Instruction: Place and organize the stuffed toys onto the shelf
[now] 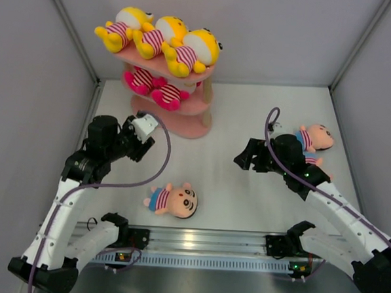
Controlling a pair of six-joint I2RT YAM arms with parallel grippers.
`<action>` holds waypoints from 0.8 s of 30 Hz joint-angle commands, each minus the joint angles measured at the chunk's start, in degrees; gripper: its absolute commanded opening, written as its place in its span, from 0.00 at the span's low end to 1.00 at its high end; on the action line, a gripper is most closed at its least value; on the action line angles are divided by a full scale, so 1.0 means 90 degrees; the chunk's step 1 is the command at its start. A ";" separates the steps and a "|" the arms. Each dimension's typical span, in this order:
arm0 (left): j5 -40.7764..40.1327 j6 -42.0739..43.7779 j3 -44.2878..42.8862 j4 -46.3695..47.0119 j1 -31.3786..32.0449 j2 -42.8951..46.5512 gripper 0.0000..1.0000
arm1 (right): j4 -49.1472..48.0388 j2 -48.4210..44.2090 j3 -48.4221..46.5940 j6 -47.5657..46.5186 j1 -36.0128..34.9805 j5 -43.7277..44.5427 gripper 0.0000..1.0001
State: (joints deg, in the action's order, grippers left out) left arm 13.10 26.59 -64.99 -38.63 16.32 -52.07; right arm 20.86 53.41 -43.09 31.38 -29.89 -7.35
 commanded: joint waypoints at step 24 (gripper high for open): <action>0.1883 0.3531 0.4047 -0.0210 0.0082 -0.0463 0.58 | -0.0297 -0.0299 0.0715 0.0264 -0.0165 -0.0042 0.77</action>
State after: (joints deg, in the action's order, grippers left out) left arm 28.08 56.90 -28.73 -48.56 16.82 -55.22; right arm 19.64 52.34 -37.47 32.58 -30.63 -8.82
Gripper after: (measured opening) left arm 0.634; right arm 0.767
